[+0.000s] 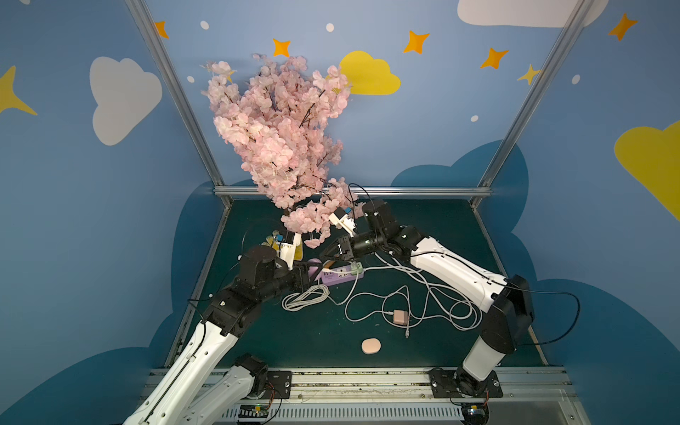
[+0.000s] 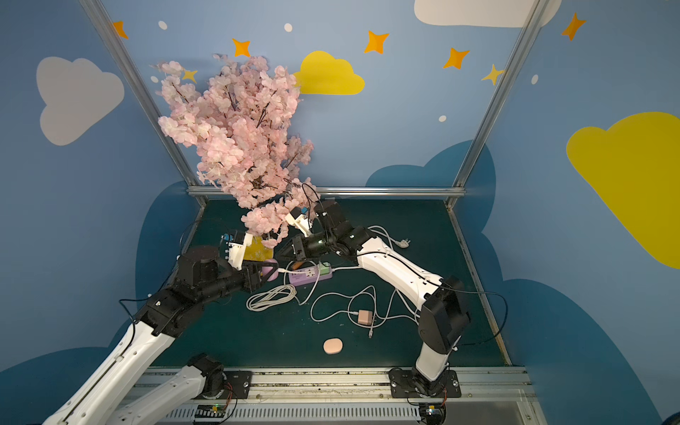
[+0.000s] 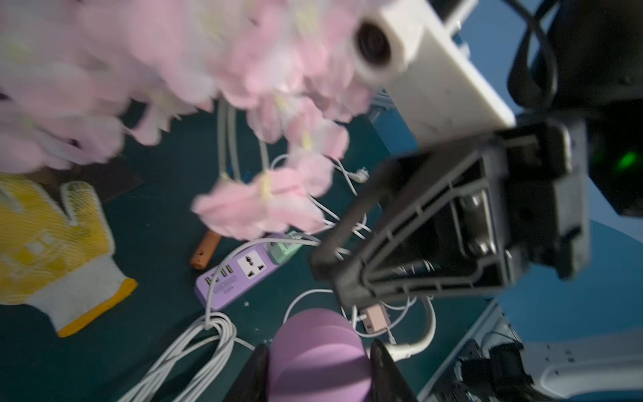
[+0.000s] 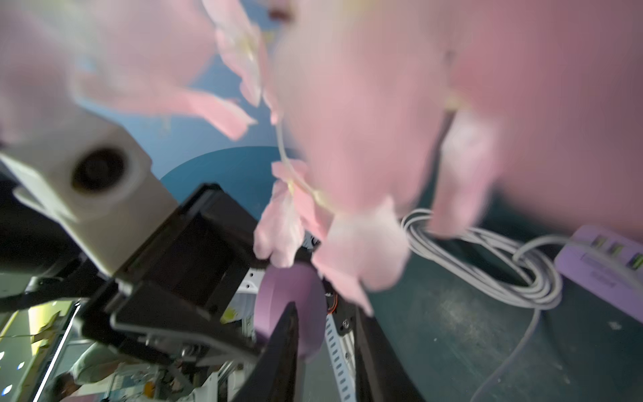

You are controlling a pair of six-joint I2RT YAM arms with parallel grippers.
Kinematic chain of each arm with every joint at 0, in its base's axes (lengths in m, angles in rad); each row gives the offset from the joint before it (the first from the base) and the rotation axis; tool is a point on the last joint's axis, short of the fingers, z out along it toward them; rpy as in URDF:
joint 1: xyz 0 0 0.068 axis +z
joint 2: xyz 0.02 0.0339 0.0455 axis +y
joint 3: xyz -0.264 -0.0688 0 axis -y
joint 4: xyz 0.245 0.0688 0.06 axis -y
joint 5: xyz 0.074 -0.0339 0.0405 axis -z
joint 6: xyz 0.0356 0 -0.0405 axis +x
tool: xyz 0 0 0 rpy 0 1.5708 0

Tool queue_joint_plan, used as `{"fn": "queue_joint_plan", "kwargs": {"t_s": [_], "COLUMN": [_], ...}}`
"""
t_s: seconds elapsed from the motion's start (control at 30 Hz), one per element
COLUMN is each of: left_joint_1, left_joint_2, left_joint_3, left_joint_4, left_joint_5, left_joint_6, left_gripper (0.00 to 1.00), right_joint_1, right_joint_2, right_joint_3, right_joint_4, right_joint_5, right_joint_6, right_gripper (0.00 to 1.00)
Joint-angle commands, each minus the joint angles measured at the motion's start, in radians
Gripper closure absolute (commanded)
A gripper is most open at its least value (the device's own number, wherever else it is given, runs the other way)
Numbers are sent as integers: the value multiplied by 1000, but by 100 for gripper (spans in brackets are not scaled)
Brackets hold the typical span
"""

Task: Charge the bluetooth headset
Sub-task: Insert the charging cable into the bluetooth headset, then place the bluetooth headset at the center of the board.

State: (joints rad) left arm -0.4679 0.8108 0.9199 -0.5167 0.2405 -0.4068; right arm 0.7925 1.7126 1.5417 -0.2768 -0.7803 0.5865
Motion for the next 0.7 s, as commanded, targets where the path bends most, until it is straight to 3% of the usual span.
{"fn": "queue_joint_plan", "kwargs": {"t_s": [0.0, 0.13, 0.33, 0.67], "left_joint_1": [-23, -20, -16, -10], "left_joint_2": [-12, -6, 14, 69], "left_joint_3": [-21, -44, -81, -127], "left_joint_4": [-77, -142, -228, -345], "left_joint_5": [37, -115, -235, -418], "left_joint_6": [27, 17, -38, -148], "left_gripper": [97, 97, 97, 97], "right_joint_1": [-21, -49, -82, -83], "right_joint_2": [-85, -177, -299, -352], "right_joint_3": [-23, -83, -177, -253], "right_joint_4": [96, 33, 31, -4], "right_joint_5": [70, 177, 300, 321], "right_joint_6": [-17, -76, -131, -190], "right_gripper": [64, 58, 55, 55]}}
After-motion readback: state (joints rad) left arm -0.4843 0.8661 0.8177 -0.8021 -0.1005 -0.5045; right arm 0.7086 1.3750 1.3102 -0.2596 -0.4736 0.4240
